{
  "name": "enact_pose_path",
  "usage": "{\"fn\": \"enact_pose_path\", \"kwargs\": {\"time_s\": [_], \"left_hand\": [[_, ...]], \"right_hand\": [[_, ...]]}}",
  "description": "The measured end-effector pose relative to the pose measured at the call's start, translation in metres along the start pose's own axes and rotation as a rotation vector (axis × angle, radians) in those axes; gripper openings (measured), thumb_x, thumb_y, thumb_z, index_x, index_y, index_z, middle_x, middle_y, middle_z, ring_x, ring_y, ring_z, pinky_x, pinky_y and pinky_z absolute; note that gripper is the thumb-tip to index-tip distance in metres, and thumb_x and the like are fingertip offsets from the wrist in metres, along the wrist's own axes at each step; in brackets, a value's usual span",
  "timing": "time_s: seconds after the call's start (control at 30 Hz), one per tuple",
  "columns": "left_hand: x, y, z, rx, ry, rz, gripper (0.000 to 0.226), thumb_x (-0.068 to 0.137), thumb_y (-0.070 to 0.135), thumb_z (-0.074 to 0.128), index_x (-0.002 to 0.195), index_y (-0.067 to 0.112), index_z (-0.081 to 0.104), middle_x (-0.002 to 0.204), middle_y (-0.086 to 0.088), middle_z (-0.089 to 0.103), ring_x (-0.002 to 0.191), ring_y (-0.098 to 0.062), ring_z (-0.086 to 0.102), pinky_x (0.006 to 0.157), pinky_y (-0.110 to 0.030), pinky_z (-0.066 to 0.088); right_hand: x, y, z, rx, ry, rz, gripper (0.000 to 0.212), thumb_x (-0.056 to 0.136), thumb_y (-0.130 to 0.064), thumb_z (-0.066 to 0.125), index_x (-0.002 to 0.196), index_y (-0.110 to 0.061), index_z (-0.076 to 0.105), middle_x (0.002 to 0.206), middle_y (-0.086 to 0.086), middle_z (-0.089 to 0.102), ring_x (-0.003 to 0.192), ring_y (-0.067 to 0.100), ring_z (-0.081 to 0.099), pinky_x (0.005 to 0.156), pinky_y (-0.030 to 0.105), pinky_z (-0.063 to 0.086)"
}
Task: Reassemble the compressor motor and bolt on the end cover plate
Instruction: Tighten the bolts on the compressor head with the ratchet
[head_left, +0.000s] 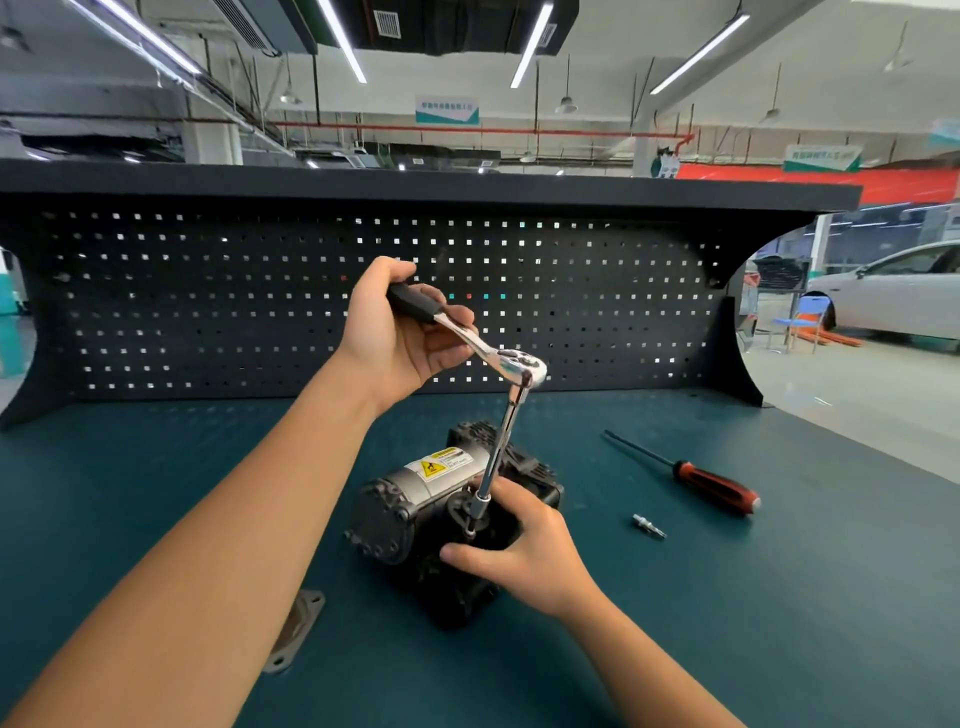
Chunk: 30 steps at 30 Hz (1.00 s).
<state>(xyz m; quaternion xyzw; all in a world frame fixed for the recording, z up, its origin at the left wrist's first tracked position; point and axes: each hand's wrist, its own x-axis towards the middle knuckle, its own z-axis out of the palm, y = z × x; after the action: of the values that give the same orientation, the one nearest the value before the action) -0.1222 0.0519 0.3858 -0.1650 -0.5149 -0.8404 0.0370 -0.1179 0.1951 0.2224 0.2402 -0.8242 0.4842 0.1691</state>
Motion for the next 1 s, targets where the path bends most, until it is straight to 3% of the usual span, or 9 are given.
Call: {"fn": "enact_pose_path", "kwargs": {"time_s": [0.2,0.33,0.4,0.5,0.57,0.63,0.8,0.9,1.0], "left_hand": [[-0.016,-0.001,0.004,0.009,0.007,0.074,0.051,0.093,0.032,0.036,0.051,0.014,0.056,0.056,-0.009,0.064,0.051,-0.021,0.063,0.047,-0.023,0.052],[-0.06,-0.003,-0.016,-0.035,-0.05,0.25,0.053,0.094,0.029,0.032,0.052,0.018,0.061,0.063,-0.008,0.067,0.066,-0.021,0.068,0.06,-0.027,0.056],[-0.084,-0.008,-0.021,-0.007,-0.087,0.333,0.045,0.092,0.028,0.034,0.058,0.021,0.063,0.069,-0.006,0.07,0.077,-0.021,0.069,0.065,-0.029,0.056],[-0.113,-0.022,-0.016,0.103,-0.138,0.453,0.027,0.083,0.026,0.045,0.064,0.024,0.065,0.079,-0.008,0.073,0.086,-0.021,0.07,0.068,-0.03,0.056],[-0.127,-0.031,-0.008,0.314,-0.192,0.598,0.022,0.082,0.022,0.046,0.071,0.027,0.065,0.087,-0.005,0.074,0.091,-0.02,0.07,0.074,-0.027,0.055],[-0.13,-0.037,-0.004,0.488,-0.248,0.725,0.023,0.084,0.019,0.045,0.078,0.027,0.066,0.089,0.001,0.074,0.094,-0.02,0.069,0.079,-0.026,0.053],[-0.099,-0.024,0.004,0.139,0.0,0.521,0.033,0.08,0.031,0.046,0.053,0.023,0.063,0.061,-0.006,0.068,0.073,-0.023,0.071,0.061,-0.027,0.055],[-0.071,-0.014,-0.002,0.054,0.07,0.421,0.054,0.095,0.037,0.033,0.051,0.022,0.061,0.057,-0.003,0.065,0.067,-0.02,0.07,0.052,-0.023,0.053],[-0.045,-0.008,-0.01,-0.033,0.101,0.309,0.051,0.098,0.039,0.031,0.059,0.017,0.055,0.054,-0.001,0.063,0.062,-0.019,0.069,0.048,-0.019,0.05]], "right_hand": [[-0.003,0.003,0.003,0.015,0.028,-0.002,0.066,0.067,-0.032,0.082,0.126,-0.024,0.054,0.126,-0.017,0.054,0.116,-0.005,0.047,0.094,0.003,0.031],[-0.002,0.003,0.003,-0.007,0.028,-0.012,0.073,0.063,-0.039,0.083,0.127,-0.021,0.055,0.126,-0.013,0.056,0.117,0.0,0.049,0.101,0.016,0.036],[-0.002,0.003,0.002,-0.025,0.03,-0.016,0.072,0.061,-0.042,0.084,0.125,-0.021,0.057,0.122,-0.014,0.058,0.114,-0.002,0.051,0.098,0.013,0.037],[-0.002,0.003,0.002,-0.042,0.069,-0.023,0.061,0.058,-0.038,0.086,0.112,-0.034,0.059,0.107,-0.029,0.056,0.102,-0.02,0.048,0.085,-0.001,0.032],[-0.002,0.0,0.003,-0.07,0.095,-0.034,0.056,0.059,-0.034,0.087,0.101,-0.047,0.053,0.1,-0.034,0.054,0.097,-0.027,0.045,0.08,-0.005,0.031],[-0.002,-0.001,0.004,-0.094,0.101,-0.05,0.055,0.061,-0.033,0.086,0.1,-0.048,0.05,0.1,-0.032,0.054,0.095,-0.027,0.045,0.08,-0.004,0.031],[-0.003,0.001,0.003,-0.085,0.048,-0.033,0.053,0.066,-0.033,0.083,0.107,-0.044,0.051,0.106,-0.031,0.052,0.099,-0.018,0.045,0.084,-0.004,0.029],[-0.002,0.002,0.002,-0.063,0.021,-0.022,0.064,0.068,-0.033,0.081,0.125,-0.02,0.056,0.122,-0.013,0.057,0.114,0.001,0.05,0.098,0.012,0.035],[-0.002,0.0,0.002,-0.046,0.002,-0.018,0.065,0.069,-0.032,0.081,0.127,-0.017,0.055,0.125,-0.008,0.057,0.118,0.007,0.05,0.104,0.026,0.037]]}}
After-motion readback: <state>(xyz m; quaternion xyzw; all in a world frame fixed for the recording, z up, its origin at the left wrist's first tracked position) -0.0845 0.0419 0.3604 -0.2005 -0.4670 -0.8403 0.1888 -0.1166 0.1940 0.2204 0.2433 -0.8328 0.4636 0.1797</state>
